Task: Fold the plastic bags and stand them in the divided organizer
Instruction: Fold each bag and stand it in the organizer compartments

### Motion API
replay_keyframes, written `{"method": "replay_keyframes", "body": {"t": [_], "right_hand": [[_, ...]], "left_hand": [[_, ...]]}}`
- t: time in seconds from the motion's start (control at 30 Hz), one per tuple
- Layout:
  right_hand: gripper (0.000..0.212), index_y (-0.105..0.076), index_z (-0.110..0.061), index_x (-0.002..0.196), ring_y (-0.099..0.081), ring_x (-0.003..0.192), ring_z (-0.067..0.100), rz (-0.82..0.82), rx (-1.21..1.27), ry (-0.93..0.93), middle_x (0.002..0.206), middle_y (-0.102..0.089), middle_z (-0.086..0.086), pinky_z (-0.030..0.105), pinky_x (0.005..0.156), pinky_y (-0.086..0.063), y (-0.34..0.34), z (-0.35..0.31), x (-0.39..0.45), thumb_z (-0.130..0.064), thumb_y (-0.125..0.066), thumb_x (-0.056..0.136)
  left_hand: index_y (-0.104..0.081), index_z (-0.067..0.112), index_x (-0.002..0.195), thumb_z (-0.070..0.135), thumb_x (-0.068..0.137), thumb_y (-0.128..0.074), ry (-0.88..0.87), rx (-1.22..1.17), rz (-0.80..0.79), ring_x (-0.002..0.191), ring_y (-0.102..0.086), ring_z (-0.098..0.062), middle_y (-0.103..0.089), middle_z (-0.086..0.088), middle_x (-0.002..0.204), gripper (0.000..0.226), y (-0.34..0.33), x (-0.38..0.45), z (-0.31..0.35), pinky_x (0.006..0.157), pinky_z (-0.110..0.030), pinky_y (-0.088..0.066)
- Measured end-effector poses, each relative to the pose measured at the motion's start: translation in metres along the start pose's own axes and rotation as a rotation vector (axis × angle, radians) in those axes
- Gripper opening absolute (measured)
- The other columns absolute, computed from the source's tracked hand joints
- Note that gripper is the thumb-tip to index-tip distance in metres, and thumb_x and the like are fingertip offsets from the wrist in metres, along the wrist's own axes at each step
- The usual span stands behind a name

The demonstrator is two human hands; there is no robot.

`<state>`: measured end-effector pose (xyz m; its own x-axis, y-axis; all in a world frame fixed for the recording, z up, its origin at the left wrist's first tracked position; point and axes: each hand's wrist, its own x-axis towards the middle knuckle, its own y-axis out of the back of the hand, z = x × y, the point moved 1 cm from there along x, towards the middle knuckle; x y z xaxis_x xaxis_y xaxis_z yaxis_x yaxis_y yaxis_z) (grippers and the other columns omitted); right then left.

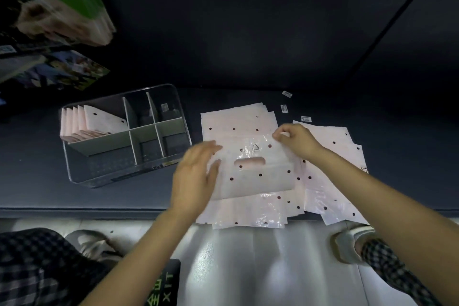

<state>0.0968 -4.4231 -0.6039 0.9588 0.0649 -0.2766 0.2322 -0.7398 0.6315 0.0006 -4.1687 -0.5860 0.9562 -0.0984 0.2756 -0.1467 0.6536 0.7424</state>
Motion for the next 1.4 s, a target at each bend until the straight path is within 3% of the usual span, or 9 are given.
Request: {"method": "replay_keyframes", "body": {"t": [0.17, 0.37, 0.53, 0.7, 0.83, 0.9, 1.1, 1.3, 1.4], "right_hand": [[0.011, -0.067, -0.013, 0.090, -0.055, 0.114, 0.021, 0.004, -0.054, -0.093, 0.114, -0.066, 0.004, 0.030, 0.099, -0.040, -0.022, 0.014, 0.034, -0.017, -0.058, 0.091], [0.014, -0.068, -0.012, 0.094, -0.054, 0.116, 0.020, 0.035, -0.112, -0.178, 0.120, -0.064, 0.003, 0.023, 0.086, -0.039, -0.037, 0.024, 0.051, -0.022, -0.058, 0.091], [0.012, -0.067, -0.015, 0.089, -0.056, 0.112, 0.021, 0.083, -0.139, -0.175, 0.117, -0.064, 0.003, 0.026, 0.087, -0.043, -0.039, 0.030, 0.047, -0.021, -0.057, 0.091], [0.027, -0.059, -0.011, 0.118, -0.046, 0.116, 0.031, 0.258, -0.353, -0.019, 0.123, -0.054, 0.011, 0.039, 0.096, -0.040, -0.041, 0.021, 0.019, -0.020, -0.055, 0.093], [0.033, -0.065, -0.004, 0.115, -0.059, 0.114, 0.033, 0.227, -0.549, 0.513, 0.121, -0.064, 0.013, 0.048, 0.095, -0.049, -0.081, 0.012, -0.053, -0.014, -0.067, 0.083], [0.047, -0.061, -0.008, 0.123, -0.056, 0.121, 0.025, 0.055, -0.746, 0.698, 0.130, -0.059, 0.007, 0.048, 0.098, -0.046, -0.110, 0.019, -0.086, -0.032, -0.067, 0.083], [0.064, -0.047, -0.010, 0.137, -0.042, 0.133, 0.019, -0.063, -0.921, 0.533, 0.145, -0.044, 0.003, 0.039, 0.113, -0.026, -0.101, 0.059, -0.117, -0.052, -0.035, 0.091], [0.064, -0.065, -0.009, 0.120, -0.058, 0.119, 0.021, 0.051, -0.918, 0.495, 0.129, -0.060, 0.004, 0.035, 0.113, -0.023, -0.050, 0.083, -0.127, -0.047, -0.017, 0.099], [0.032, -0.076, -0.012, 0.094, -0.067, 0.102, 0.022, 0.243, -0.831, 0.532, 0.107, -0.072, 0.002, 0.043, 0.099, -0.047, -0.052, 0.066, -0.116, -0.036, -0.055, 0.091]], "left_hand": [[-0.024, 0.016, 0.148, 0.032, 0.098, -0.043, -0.186, 0.203, -0.414, 0.146, -0.001, -0.017, -0.008, 0.002, 0.157, 0.056, -0.052, -0.038, -0.008, 0.115, -0.030, 0.013], [0.021, 0.015, 0.144, 0.051, 0.099, -0.021, -0.211, 0.435, -0.650, 0.138, 0.031, -0.019, 0.029, -0.001, 0.152, 0.072, -0.081, -0.067, -0.031, 0.111, -0.041, 0.022], [-0.032, 0.010, 0.145, 0.058, 0.092, -0.020, -0.227, 0.507, -0.670, 0.140, -0.026, -0.025, -0.027, -0.010, 0.152, 0.072, -0.073, -0.068, -0.033, 0.112, -0.043, -0.031], [0.012, 0.014, 0.149, 0.068, 0.088, -0.002, -0.263, 0.521, -0.702, 0.142, 0.020, -0.026, 0.019, -0.007, 0.155, 0.083, -0.082, -0.072, -0.041, 0.116, -0.045, 0.013], [-0.001, 0.013, 0.150, 0.067, 0.088, -0.006, -0.238, 0.589, -0.706, 0.144, 0.006, -0.028, 0.006, -0.009, 0.156, 0.081, -0.079, -0.070, -0.038, 0.117, -0.049, -0.006], [0.012, 0.013, 0.146, 0.067, 0.089, -0.005, -0.258, 0.573, -0.692, 0.141, 0.021, -0.026, 0.020, -0.007, 0.153, 0.081, -0.083, -0.072, -0.039, 0.116, -0.047, 0.008], [0.024, 0.021, 0.144, 0.067, 0.090, -0.011, -0.266, 0.479, -0.741, 0.137, 0.033, -0.019, 0.033, 0.001, 0.150, 0.079, -0.076, -0.075, -0.055, 0.112, -0.041, 0.023], [-0.018, 0.015, 0.149, 0.063, 0.092, -0.019, -0.277, 0.480, -0.677, 0.143, -0.013, -0.024, -0.013, -0.002, 0.156, 0.075, -0.037, -0.079, -0.076, 0.114, -0.034, 0.004], [-0.002, 0.020, 0.149, 0.067, 0.089, -0.016, -0.253, 0.374, -0.650, 0.145, 0.006, -0.021, 0.005, 0.004, 0.156, 0.078, -0.042, -0.083, -0.081, 0.114, -0.033, 0.014]]}}
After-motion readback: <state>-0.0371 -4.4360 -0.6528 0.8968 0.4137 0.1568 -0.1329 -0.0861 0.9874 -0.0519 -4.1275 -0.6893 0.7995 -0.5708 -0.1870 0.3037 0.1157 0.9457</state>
